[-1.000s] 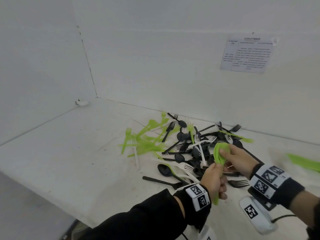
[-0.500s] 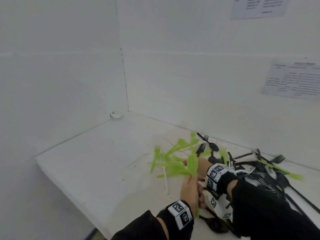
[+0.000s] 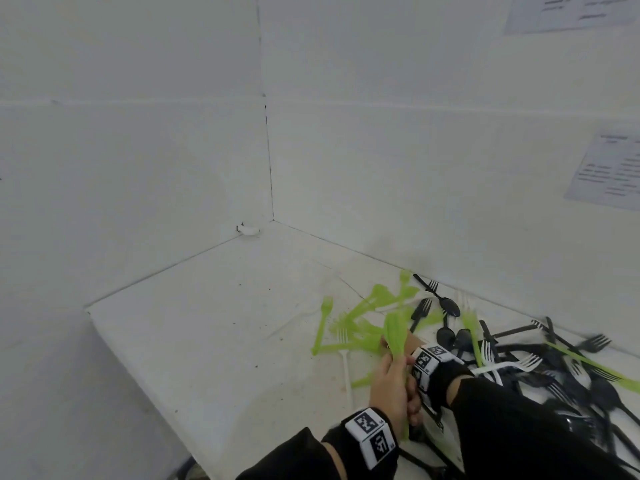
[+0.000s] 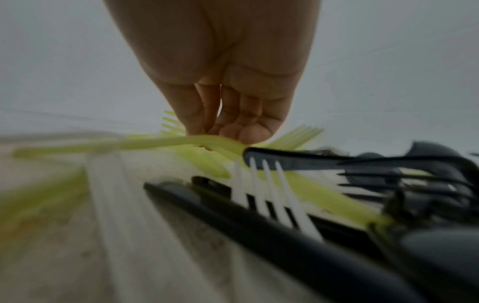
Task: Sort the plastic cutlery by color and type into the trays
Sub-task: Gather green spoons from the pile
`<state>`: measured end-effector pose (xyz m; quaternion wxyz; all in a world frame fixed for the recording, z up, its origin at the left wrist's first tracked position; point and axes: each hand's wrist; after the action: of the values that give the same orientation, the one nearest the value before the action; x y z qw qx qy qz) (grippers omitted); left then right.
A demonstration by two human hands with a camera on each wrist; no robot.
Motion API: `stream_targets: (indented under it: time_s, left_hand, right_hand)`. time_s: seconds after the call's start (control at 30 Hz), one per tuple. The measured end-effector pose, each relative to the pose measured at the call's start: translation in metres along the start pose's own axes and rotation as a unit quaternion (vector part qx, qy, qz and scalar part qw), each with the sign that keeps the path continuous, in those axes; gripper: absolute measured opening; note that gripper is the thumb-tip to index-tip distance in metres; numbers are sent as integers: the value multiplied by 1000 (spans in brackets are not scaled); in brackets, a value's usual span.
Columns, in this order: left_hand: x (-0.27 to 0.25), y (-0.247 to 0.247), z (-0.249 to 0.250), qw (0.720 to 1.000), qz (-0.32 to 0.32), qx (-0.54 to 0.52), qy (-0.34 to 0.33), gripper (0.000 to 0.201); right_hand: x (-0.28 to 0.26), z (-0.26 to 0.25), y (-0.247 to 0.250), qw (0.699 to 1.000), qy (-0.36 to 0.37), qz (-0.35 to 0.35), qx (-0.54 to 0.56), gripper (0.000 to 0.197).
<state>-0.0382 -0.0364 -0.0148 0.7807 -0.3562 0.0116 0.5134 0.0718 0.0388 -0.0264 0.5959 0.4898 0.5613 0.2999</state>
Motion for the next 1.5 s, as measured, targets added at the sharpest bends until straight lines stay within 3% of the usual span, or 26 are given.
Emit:
stream_targets:
  time_s: [0.07, 0.2, 0.3, 0.4, 0.47, 0.57, 0.63, 0.7, 0.77, 0.83, 0.93, 1.0, 1.1, 1.27, 1.4, 1.5]
  left_hand:
    - [-2, -2, 0, 1000, -6, 1, 0, 23]
    - [-3, -7, -5, 1000, -14, 9, 10, 22]
    - [-6, -12, -12, 999, -28, 14, 16, 19]
    - [-9, -19, -18, 999, -44, 19, 25, 19]
    - [-13, -24, -20, 998, -53, 30, 27, 21]
    - [-15, -27, -20, 997, -62, 38, 25, 21]
    - [-14, -27, -17, 997, -67, 40, 18, 20]
    - [-11, -25, -13, 997, -67, 41, 7, 19]
    - [-6, -21, -11, 997, -66, 46, 2, 19]
    - [-1, -18, -13, 996, -75, 58, 5, 20]
    - [0, -21, -21, 993, -86, 78, 7, 21]
    - [-1, -26, -26, 991, -93, 91, 8, 22]
    - [-2, -35, -34, 988, -114, 101, 9, 23]
    - [-2, -46, -48, 984, -133, 117, 10, 21]
    - [-3, -54, -60, 984, -139, 112, 20, 24]
    - [-6, -58, -69, 981, -149, 117, 27, 25]
  right_hand:
    - [-2, 4, 2, 999, 1, 15, -45, 42]
    - [-16, 26, 8, 993, -11, 30, -116, 35]
    - [-30, 39, 4, 986, -10, -4, -167, 20]
    - [-45, 44, -4, 963, -1, -70, -262, 34]
    - [-50, 47, -7, 956, 18, -104, -275, 28]
    - [-59, 64, -5, 978, 36, -21, -206, 23]
    - [-71, 78, 0, 990, 57, 77, -103, 26]
    - [-85, 88, 6, 983, 53, 176, 2, 24]
    - [-96, 101, 9, 979, 5, 203, 34, 30]
    - [-108, 117, 2, 984, -90, 152, 11, 40]
    - [-132, 137, -19, 969, -239, 46, -35, 70]
    - [-148, 141, -35, 963, -268, -4, -20, 84]
    - [-158, 131, -50, 967, -253, -23, 5, 70]
    - [-145, 112, -62, 973, -208, 89, 41, 29]
    - [-145, 100, -62, 983, -98, 132, 84, 27]
    - [-152, 116, -63, 978, -81, 161, 108, 34]
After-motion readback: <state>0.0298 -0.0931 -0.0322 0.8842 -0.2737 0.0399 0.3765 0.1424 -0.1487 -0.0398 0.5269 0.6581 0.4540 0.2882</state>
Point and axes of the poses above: each hand's wrist, its own x-axis towards the middle knuckle, its own y-axis out of the back of the hand, z = x × y, and after that the axes turned 11 degrees about -x, right-handed
